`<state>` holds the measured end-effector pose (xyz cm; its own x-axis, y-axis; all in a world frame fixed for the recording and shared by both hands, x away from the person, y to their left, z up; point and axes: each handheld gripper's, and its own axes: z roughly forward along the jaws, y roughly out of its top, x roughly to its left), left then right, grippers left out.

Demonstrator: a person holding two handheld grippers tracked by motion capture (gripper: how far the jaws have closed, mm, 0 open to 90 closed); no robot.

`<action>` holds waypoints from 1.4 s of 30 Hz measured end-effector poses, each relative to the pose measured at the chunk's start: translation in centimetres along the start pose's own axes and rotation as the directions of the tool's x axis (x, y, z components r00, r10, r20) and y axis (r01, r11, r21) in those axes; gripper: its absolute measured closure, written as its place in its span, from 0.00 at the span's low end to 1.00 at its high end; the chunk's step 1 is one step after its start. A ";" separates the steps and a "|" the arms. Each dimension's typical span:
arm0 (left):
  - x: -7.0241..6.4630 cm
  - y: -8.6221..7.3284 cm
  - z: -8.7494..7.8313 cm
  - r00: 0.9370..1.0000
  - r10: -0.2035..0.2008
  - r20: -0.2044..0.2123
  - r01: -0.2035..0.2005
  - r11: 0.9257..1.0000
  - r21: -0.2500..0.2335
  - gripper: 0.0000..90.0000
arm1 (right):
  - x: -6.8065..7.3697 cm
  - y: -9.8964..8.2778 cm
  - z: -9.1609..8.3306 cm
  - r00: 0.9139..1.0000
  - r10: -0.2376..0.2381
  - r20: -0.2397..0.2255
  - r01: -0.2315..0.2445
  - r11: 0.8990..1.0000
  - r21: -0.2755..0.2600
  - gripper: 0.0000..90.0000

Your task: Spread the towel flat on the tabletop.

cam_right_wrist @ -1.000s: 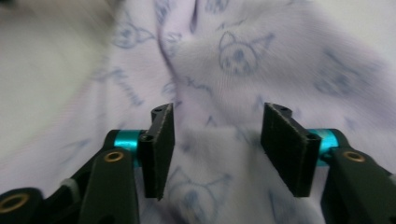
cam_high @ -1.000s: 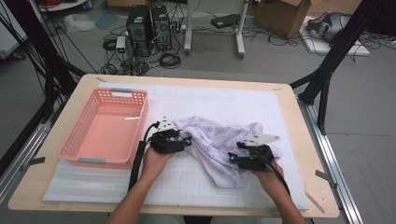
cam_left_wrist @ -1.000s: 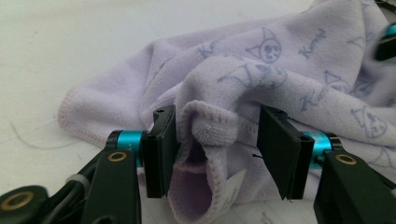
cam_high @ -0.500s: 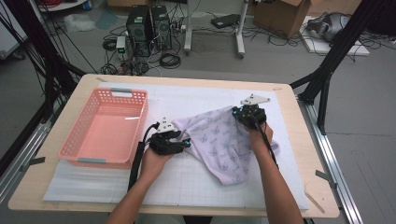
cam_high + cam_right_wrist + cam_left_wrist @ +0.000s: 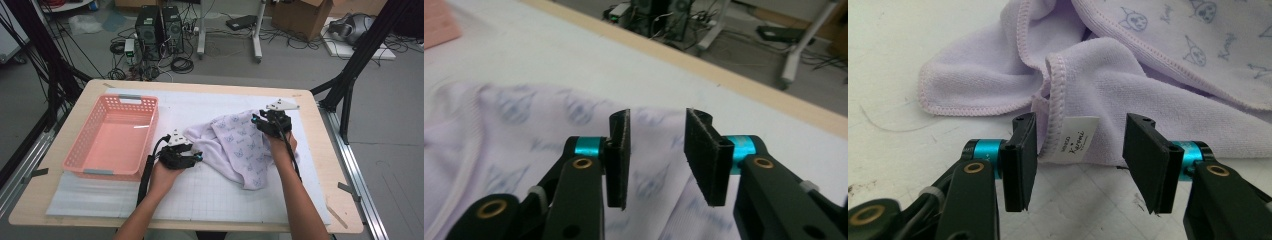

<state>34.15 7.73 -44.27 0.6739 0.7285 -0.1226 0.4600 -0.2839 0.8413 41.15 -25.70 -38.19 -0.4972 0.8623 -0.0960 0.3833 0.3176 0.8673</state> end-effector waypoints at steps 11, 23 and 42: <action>-1.2 -0.3 1.1 0.996 0.088 0.006 -0.088 0.994 0.067 0.95 | 5.5 -3.5 -0.4 0.937 -0.009 -0.349 0.060 0.989 0.136 0.54; -1.3 -0.6 0.3 0.995 0.101 -0.001 -0.101 0.992 0.079 0.96 | 4.7 -4.0 -0.9 0.949 -0.111 -0.294 0.152 0.981 0.122 0.98; -1.5 -1.5 -0.7 0.994 0.113 0.002 -0.113 0.991 0.074 0.96 | -4.8 -7.0 -8.7 0.999 0.050 0.013 -0.051 0.992 0.112 0.94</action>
<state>32.04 7.57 -44.99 0.7231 0.6902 -0.0278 0.4223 -0.4099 0.8085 34.10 -35.54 -39.54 -0.4671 0.8823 -0.0586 0.4933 0.3151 0.8108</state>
